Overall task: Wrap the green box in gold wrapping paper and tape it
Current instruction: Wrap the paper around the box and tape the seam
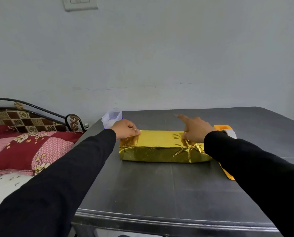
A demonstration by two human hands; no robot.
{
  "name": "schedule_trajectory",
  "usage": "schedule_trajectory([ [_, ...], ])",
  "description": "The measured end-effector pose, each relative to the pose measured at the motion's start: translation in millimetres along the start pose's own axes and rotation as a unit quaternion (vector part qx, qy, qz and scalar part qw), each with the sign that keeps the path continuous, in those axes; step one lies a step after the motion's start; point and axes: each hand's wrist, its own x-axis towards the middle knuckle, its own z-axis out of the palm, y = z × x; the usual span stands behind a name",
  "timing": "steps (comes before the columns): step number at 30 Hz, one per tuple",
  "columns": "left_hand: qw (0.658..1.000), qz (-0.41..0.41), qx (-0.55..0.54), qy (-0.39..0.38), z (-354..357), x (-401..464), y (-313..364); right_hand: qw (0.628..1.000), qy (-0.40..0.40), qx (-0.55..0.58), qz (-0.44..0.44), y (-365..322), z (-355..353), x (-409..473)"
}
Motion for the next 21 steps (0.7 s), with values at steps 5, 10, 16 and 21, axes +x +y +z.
schedule_trajectory([
  [5, 0.999, 0.009, 0.04, -0.018, 7.4, 10.7, -1.1, 0.999, 0.037, -0.024, 0.024, 5.5, 9.6, 4.2],
  [10, 0.999, 0.013, 0.004, -0.04, 9.8, 18.4, -5.5, 0.998, 0.065, 0.007, 0.005, 3.4, 16.0, 15.0],
  [16, 0.997, -0.027, -0.047, -0.046, 5.9, 27.5, -13.6, 0.991, -0.097, 0.076, -0.043, -20.2, 16.2, 28.6],
  [21, 0.988, -0.031, 0.067, 0.136, 14.7, 15.3, -3.3, 0.994, -0.079, 0.073, -0.007, -18.2, 22.0, 37.1],
])
